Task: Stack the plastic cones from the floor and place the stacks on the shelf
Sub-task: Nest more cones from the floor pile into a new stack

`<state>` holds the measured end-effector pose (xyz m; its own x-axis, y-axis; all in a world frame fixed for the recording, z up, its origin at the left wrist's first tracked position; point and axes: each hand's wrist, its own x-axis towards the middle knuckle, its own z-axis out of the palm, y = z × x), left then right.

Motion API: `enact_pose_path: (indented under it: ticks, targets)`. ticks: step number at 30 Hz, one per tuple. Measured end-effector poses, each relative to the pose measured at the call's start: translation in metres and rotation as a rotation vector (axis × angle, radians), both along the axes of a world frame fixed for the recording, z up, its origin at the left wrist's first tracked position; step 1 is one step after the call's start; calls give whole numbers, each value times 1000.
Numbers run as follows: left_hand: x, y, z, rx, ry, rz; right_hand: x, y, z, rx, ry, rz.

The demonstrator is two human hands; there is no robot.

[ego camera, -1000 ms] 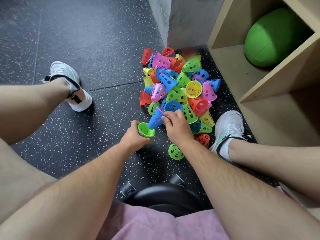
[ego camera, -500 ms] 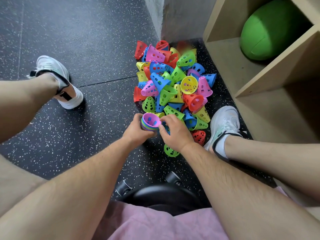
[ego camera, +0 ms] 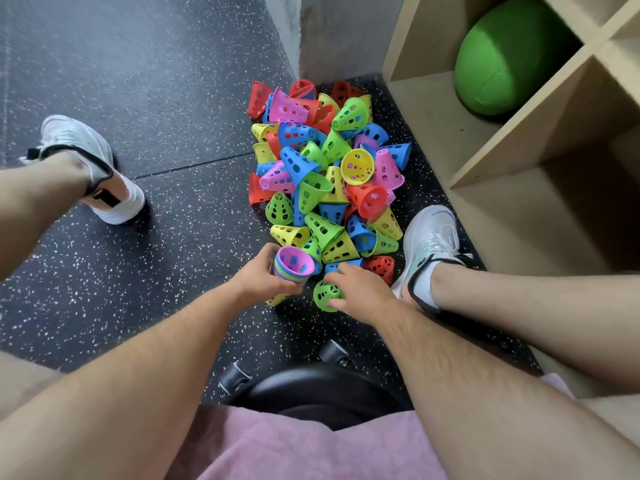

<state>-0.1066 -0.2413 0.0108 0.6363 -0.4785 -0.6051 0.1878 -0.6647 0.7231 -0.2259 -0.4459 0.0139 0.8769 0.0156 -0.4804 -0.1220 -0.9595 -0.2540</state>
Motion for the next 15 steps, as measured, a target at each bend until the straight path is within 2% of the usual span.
enact_pose_path:
  ticks: [6, 10, 15]
  targets:
    - [1, 2, -3, 0, -4, 8, 12, 12, 0, -137, 14, 75]
    - [1, 5, -3, 5, -31, 60, 11, 7, 7, 103, -24, -215]
    - [7, 8, 1, 8, -69, 101, 18, 2, 25, 389, -236, -597]
